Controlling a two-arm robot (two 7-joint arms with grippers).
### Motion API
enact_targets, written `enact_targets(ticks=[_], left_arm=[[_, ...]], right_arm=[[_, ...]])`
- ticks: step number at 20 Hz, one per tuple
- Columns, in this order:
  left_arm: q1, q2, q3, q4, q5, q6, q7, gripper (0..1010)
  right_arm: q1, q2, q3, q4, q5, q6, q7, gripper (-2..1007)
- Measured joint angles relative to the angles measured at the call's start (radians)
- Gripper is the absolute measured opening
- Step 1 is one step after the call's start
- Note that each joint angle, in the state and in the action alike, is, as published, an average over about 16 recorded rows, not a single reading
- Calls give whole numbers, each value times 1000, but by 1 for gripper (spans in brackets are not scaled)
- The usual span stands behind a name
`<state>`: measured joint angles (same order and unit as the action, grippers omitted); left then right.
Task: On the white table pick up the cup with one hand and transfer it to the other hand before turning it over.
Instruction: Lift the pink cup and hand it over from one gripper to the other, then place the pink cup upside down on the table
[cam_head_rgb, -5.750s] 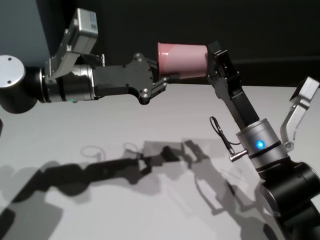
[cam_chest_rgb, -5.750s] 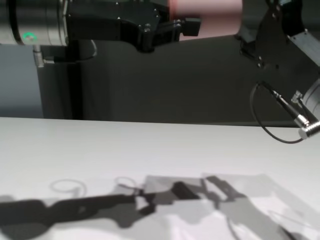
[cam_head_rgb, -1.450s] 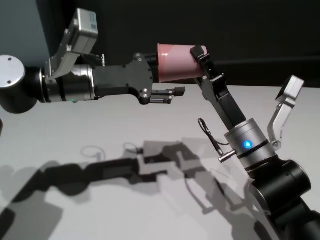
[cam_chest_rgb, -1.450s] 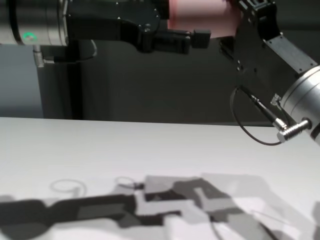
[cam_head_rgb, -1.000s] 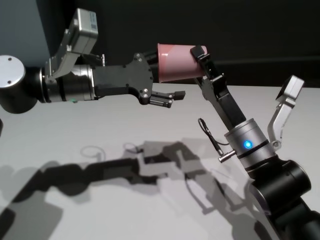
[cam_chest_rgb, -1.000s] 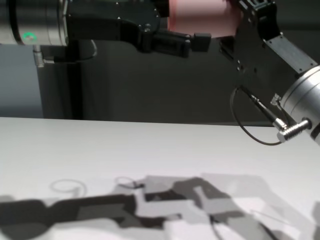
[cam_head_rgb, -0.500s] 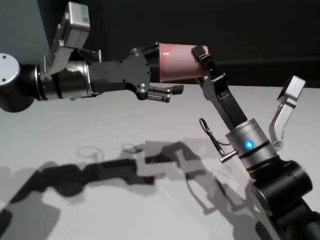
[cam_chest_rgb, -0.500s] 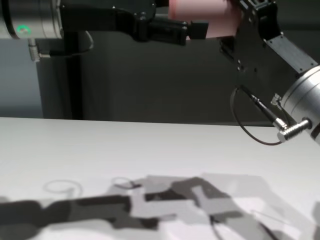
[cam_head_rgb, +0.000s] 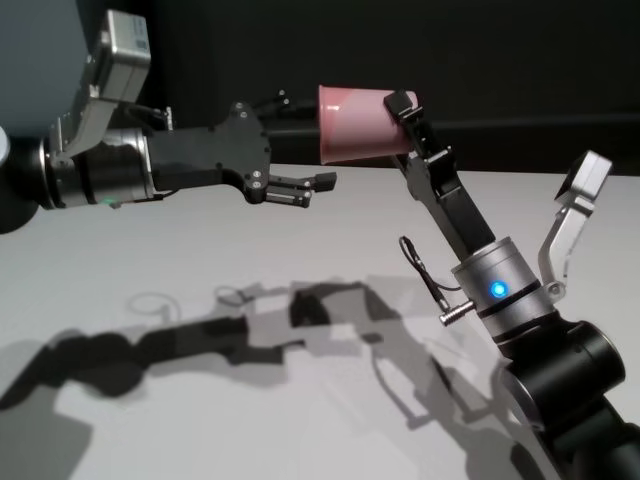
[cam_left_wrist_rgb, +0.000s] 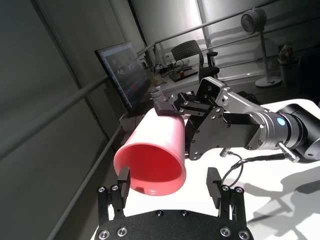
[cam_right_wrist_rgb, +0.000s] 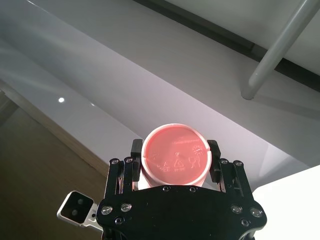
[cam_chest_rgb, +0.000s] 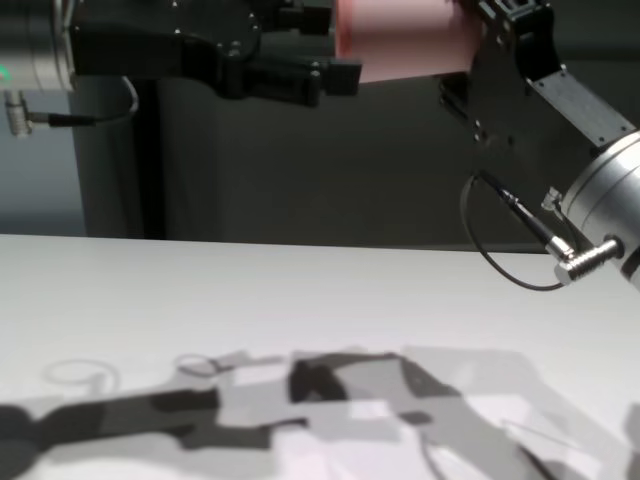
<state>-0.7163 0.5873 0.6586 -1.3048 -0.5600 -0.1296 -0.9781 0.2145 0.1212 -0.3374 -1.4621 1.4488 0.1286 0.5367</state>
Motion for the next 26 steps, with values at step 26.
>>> enact_targets(ticks=[26], left_arm=[[360, 86, -212, -200, 39, 46, 544, 1001]], right_arm=[[0, 0, 0, 0, 0, 0, 0, 737]])
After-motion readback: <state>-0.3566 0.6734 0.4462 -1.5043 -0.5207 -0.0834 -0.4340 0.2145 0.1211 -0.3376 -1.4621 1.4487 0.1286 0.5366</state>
